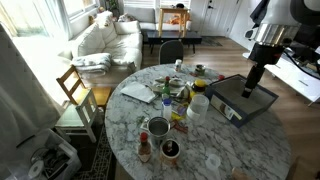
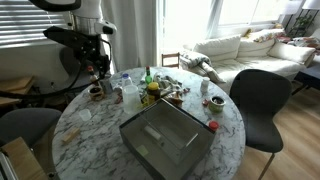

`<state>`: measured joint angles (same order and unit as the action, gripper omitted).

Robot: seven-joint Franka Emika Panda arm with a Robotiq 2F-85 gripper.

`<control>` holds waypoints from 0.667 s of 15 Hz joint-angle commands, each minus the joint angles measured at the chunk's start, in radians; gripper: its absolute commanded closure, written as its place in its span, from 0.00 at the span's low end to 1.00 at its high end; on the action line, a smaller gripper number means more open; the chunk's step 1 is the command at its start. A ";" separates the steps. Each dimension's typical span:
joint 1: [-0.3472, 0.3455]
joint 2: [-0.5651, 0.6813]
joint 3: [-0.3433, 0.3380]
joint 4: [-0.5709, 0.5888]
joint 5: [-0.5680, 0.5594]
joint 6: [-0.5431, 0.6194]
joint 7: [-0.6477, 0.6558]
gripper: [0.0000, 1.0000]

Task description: Flip the measuring cup upside down and place a wooden block on top of it

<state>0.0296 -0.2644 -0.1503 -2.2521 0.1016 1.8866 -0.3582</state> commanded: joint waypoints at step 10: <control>-0.012 0.343 0.094 0.022 0.240 0.181 0.339 0.00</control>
<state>0.0268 -0.0528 -0.0902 -2.2606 0.3154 2.0151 -0.1407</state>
